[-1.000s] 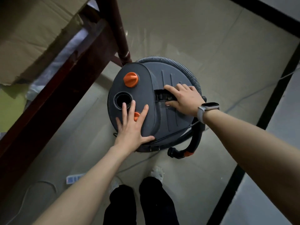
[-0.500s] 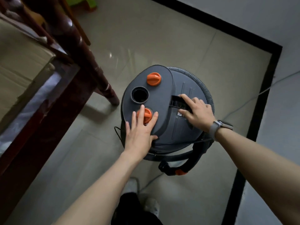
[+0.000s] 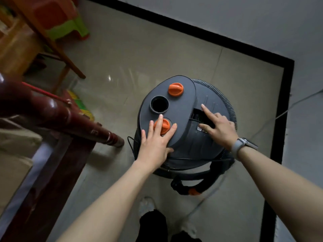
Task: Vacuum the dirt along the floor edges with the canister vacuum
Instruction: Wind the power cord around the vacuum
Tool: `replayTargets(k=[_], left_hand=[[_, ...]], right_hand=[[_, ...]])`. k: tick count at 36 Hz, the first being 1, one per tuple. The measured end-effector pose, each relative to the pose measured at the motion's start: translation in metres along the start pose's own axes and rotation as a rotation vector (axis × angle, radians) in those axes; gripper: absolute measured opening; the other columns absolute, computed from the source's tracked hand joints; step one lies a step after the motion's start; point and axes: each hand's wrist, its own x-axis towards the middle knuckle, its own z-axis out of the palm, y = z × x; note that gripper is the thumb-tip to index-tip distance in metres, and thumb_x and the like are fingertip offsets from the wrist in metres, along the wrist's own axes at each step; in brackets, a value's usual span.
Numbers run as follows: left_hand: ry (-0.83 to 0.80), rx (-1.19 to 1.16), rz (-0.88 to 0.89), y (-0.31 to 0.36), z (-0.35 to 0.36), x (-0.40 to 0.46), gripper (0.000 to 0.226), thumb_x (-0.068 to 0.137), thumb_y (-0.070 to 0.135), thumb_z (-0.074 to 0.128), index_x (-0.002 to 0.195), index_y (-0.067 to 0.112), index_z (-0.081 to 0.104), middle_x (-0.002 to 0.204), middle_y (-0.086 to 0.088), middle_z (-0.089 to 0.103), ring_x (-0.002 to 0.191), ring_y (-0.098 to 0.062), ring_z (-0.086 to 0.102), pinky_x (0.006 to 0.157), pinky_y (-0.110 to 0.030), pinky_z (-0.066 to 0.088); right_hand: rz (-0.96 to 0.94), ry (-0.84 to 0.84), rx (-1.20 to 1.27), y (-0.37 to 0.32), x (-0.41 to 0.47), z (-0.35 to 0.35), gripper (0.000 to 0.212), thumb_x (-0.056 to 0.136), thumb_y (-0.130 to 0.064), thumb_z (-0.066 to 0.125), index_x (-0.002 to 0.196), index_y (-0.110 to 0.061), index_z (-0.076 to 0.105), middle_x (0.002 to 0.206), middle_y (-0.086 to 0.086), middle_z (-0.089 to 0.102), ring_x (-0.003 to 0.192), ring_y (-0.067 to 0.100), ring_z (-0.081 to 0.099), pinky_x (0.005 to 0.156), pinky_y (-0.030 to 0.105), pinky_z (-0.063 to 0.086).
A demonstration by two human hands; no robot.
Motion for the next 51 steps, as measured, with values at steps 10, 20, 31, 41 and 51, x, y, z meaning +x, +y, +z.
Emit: replayTargets(k=[10, 20, 31, 41, 51], left_hand=[[0.132, 0.103, -0.161, -0.025, -0.057, 0.083, 0.085, 0.092, 0.010, 0.054, 0.151, 0.041, 0.001, 0.159, -0.007, -0.020, 0.147, -0.035, 0.002, 0.117, -0.044, 0.016], [0.246, -0.239, -0.487, -0.046, -0.109, 0.160, 0.058, 0.098, 0.046, 0.043, 0.150, 0.041, 0.018, 0.159, -0.004, -0.021, 0.147, -0.031, -0.011, 0.116, -0.053, -0.003], [0.347, -0.401, -0.594, -0.150, -0.171, 0.211, 0.054, 0.097, 0.035, 0.049, 0.147, 0.039, 0.030, 0.160, 0.001, -0.016, 0.147, -0.029, -0.012, 0.114, -0.055, -0.010], [0.271, -0.334, -0.531, -0.239, -0.247, 0.284, 0.052, 0.099, 0.035, 0.044, 0.147, 0.045, 0.025, 0.159, 0.004, -0.020, 0.146, -0.024, -0.018, 0.114, -0.055, -0.012], [0.287, -0.341, -0.632, -0.276, -0.305, 0.372, 0.051, 0.103, 0.036, 0.036, 0.149, 0.046, 0.016, 0.158, -0.001, -0.024, 0.146, -0.027, -0.020, 0.116, -0.055, -0.008]], right_hand=[[-0.010, -0.023, 0.118, -0.041, 0.096, -0.026, 0.064, 0.094, -0.055, 0.046, 0.149, -0.051, 0.014, 0.119, 0.005, 0.054, 0.123, 0.025, 0.046, 0.095, 0.042, 0.037], [-0.070, -0.116, 0.209, -0.107, 0.186, -0.049, 0.064, 0.093, -0.055, 0.049, 0.147, -0.054, 0.014, 0.128, -0.001, 0.053, 0.128, 0.024, 0.043, 0.097, 0.045, 0.033], [-0.123, -0.116, 0.227, -0.212, 0.275, -0.041, 0.061, 0.094, -0.056, 0.047, 0.148, -0.051, 0.020, 0.124, -0.006, 0.053, 0.122, 0.018, 0.045, 0.098, 0.043, 0.031], [-0.012, -0.105, 0.338, -0.293, 0.355, -0.043, 0.060, 0.093, -0.055, 0.049, 0.147, -0.052, 0.022, 0.123, -0.007, 0.053, 0.123, 0.016, 0.045, 0.099, 0.042, 0.029], [-0.222, -0.022, 0.246, -0.334, 0.477, -0.087, 0.062, 0.095, -0.046, 0.052, 0.151, -0.032, 0.029, 0.133, 0.004, 0.042, 0.128, 0.025, 0.037, 0.103, 0.047, 0.030]])
